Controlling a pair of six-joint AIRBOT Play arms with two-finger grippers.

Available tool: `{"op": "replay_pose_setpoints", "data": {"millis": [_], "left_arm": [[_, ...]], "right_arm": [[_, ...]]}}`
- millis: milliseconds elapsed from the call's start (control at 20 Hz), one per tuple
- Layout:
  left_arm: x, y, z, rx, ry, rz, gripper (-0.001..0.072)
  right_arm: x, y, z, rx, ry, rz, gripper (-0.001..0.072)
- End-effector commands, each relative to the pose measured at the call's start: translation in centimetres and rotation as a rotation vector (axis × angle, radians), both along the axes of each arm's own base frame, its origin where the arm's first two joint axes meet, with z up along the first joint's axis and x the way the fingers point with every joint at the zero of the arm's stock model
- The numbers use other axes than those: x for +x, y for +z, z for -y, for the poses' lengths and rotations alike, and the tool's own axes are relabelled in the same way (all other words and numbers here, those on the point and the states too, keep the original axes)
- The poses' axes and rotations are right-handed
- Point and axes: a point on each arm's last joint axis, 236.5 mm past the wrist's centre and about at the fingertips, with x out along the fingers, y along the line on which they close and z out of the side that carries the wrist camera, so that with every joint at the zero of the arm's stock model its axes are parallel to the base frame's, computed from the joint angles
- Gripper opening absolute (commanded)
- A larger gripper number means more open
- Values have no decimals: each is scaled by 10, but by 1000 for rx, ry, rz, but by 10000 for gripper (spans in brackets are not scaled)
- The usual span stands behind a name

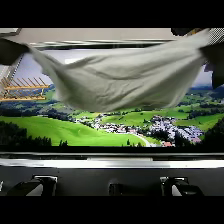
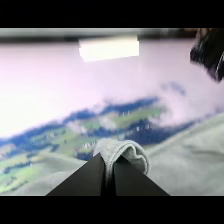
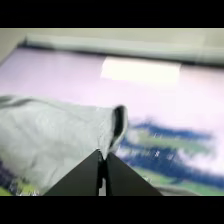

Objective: Fold the clothes and pants, and hang the long-sleeved shirts on hangers.

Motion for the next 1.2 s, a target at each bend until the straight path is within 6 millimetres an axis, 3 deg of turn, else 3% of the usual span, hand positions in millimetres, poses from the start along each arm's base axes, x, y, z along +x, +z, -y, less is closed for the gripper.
{"op": "replay_pose_setpoints", "data": {"millis": [0, 100, 250, 350, 500, 600, 750, 850, 1000, 1150], "left_arm": [[-71, 67, -16, -46, 80, 162, 14], [-88, 77, -15, -47, 78, 197, 14], [-86, 75, -19, -78, 103, 173, 14], [-64, 62, -30, -68, 155, 128, 14], [9, 18, -46, -34, 222, 23, 14], [76, -34, -51, -19, 245, -66, 14], [179, -147, -54, -25, 283, -210, 14], [226, -223, -45, -25, 290, -275, 14], [256, -310, -15, 3, 250, -389, 14], [255, -360, 17, 31, 196, -480, 15]], "right_arm": [[-58, 63, 7, 22, -69, 178, 32], [-65, 61, 1, 64, -52, 149, 33], [-55, 48, 7, 107, -85, 66, 33], [-31, 29, 12, 128, -111, -25, 32], [34, -26, 29, 94, -163, -211, 33], [93, -91, 39, 78, -183, -400, 33], [173, -208, 44, 89, -192, -645, 33], [219, -286, 51, 105, -221, -754, 33], [261, -379, 49, 173, -244, -857, 33], [277, -434, 37, 267, -244, -931, 34]]}}
